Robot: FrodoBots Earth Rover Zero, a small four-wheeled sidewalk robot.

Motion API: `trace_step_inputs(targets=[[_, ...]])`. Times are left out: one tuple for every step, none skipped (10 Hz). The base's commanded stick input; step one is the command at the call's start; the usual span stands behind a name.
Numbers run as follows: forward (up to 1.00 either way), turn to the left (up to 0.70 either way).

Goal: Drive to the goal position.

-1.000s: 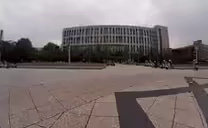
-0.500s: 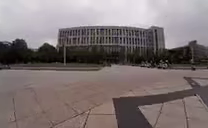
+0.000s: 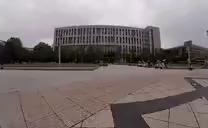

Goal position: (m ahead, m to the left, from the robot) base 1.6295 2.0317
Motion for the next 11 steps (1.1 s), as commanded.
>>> trace_step_inputs(targets=[[0.70, -0.13], [0.70, -0.10], [0.70, -0.06], [0.70, -0.04], [0.70, -0.01], [0.70, 0.00], [0.70, 0.00], [0.65, 0.00], [0.15, 0.00], [0.27, 0.00], [0.58, 0.00]])
